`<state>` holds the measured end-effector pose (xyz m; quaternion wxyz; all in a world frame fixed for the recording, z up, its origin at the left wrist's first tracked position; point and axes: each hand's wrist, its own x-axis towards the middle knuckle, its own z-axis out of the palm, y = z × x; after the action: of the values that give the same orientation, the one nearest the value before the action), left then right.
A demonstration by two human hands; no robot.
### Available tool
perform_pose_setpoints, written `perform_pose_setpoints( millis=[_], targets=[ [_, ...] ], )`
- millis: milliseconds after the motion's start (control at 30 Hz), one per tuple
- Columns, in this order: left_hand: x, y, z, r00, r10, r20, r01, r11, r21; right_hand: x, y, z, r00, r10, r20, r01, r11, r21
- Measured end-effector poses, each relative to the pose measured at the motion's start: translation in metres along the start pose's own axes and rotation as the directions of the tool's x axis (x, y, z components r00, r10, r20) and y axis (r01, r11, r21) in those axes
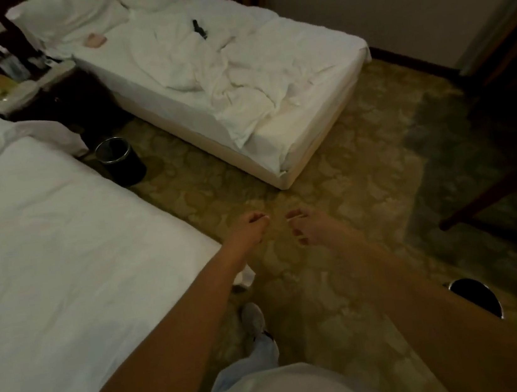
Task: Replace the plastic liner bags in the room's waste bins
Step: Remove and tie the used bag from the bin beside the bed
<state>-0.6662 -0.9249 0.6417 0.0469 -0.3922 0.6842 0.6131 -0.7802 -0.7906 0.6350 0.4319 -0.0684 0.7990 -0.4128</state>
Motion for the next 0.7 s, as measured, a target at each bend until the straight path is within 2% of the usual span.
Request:
perform_pose_setpoints(
  millis=[167, 300, 567, 700],
  targets=[
    [0.072, 0.049, -0.057, 0.998, 0.049, -0.028, -0.051, 0.997, -0.050, 0.066, -0.088, 0.002, 0.999, -0.050, -0.017, 0.050, 0.998, -0.039],
    [0.113, 0.071, -0.091, 0.998, 0.048, -0.048, -0.052, 0.996, -0.077, 0.108, -0.135, 0.015, 0.998, -0.060, 0.026, 0.061, 0.997, -0.056],
    [0.200, 0.103, -0.154, 0.989, -0.001, -0.151, -0.018, 0.992, -0.125, 0.202, -0.230, 0.033, 0.990, -0.099, 0.098, 0.116, 0.977, -0.179],
    [0.252, 0.118, -0.186, 0.972, -0.068, -0.223, 0.028, 0.984, -0.178, 0.267, -0.279, 0.045, 0.976, -0.104, 0.189, 0.145, 0.966, -0.214]
  ],
)
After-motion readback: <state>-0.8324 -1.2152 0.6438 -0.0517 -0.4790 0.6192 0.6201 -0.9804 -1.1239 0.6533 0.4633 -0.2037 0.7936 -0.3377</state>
